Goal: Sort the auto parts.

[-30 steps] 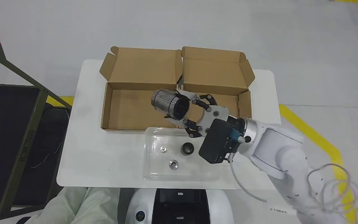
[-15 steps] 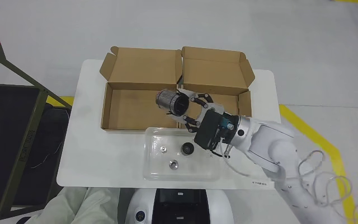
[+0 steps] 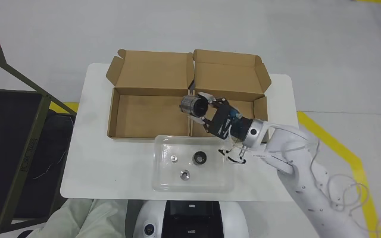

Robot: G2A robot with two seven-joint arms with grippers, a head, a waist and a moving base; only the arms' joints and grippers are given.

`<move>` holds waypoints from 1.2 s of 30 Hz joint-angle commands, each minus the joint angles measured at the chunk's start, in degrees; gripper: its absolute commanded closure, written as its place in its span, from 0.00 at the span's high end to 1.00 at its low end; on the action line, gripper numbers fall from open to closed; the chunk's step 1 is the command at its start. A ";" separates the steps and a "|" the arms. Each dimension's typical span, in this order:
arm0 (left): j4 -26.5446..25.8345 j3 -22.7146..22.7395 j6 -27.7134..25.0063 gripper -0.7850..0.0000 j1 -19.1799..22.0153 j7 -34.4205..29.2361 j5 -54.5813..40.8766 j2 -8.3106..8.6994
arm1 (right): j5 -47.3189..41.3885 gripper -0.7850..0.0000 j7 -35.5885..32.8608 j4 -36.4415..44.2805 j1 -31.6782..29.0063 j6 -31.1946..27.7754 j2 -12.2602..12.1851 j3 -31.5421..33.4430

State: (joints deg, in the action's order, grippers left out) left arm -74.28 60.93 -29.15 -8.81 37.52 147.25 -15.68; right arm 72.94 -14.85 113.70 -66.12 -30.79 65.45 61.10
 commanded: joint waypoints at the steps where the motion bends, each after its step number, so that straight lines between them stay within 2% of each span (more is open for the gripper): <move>1: 0.00 0.00 0.00 1.00 0.00 0.00 0.00 0.00 | 0.03 0.00 -1.25 -0.81 -0.05 0.28 -0.01 0.19; 6: 0.00 0.00 0.00 1.00 0.00 0.00 0.00 0.00 | -0.16 0.00 -3.78 -3.18 0.21 1.19 0.10 0.03; 19: 0.00 0.00 0.00 1.00 0.00 0.00 0.00 0.00 | -1.78 0.00 -9.87 -15.42 4.39 4.23 1.32 -3.43; 36: 0.00 0.00 0.00 1.00 0.00 0.00 0.00 0.00 | -4.00 0.00 -14.13 -29.56 10.71 8.58 4.27 -10.67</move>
State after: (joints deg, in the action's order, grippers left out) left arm -74.28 60.93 -29.15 -8.81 37.52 147.25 -15.68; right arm 69.05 -28.91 84.93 -55.83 -22.42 69.52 50.85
